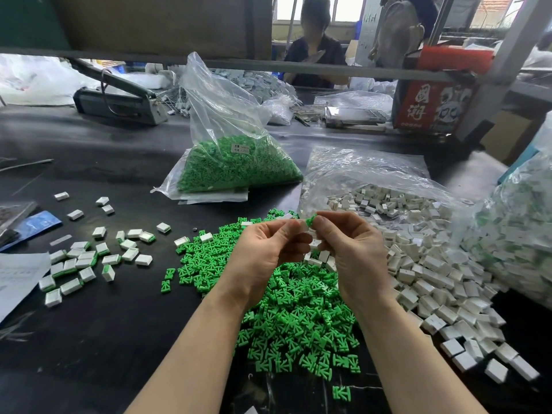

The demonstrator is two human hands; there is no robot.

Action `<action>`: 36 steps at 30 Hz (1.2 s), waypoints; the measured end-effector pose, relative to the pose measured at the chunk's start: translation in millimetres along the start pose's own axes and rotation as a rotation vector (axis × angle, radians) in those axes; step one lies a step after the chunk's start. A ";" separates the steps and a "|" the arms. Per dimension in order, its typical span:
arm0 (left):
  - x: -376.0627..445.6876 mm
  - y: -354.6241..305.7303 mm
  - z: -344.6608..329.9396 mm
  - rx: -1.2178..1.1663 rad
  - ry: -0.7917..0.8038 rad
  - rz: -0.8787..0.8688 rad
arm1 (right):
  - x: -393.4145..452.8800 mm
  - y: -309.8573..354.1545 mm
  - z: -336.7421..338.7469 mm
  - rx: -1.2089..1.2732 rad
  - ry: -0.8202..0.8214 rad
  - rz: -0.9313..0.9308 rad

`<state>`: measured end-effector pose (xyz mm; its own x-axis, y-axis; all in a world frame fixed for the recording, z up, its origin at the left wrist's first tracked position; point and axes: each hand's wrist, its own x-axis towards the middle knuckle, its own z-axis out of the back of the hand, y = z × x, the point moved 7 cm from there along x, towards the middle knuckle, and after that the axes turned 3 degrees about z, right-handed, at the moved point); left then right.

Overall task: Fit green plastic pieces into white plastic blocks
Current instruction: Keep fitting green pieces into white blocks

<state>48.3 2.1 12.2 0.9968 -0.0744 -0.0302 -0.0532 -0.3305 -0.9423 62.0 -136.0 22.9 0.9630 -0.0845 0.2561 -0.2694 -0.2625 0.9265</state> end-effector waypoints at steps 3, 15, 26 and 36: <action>0.7 0.1 -1.7 -0.008 -0.012 -0.024 | -0.6 0.5 1.3 -0.001 -0.039 0.023; -0.3 -5.5 -3.6 0.110 -0.100 -0.172 | -1.4 3.0 0.7 0.007 -0.072 0.067; -2.0 -6.1 0.7 0.156 -0.139 -0.245 | -5.3 12.6 -5.8 -0.137 0.000 0.206; -2.4 -12.1 5.7 0.331 -0.132 -0.322 | -5.9 20.1 -8.3 -0.264 0.106 0.281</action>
<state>47.0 11.7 21.8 0.9598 0.1096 0.2586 0.2600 0.0013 -0.9656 51.0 -132.8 42.3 0.8517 -0.0143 0.5238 -0.5236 0.0142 0.8518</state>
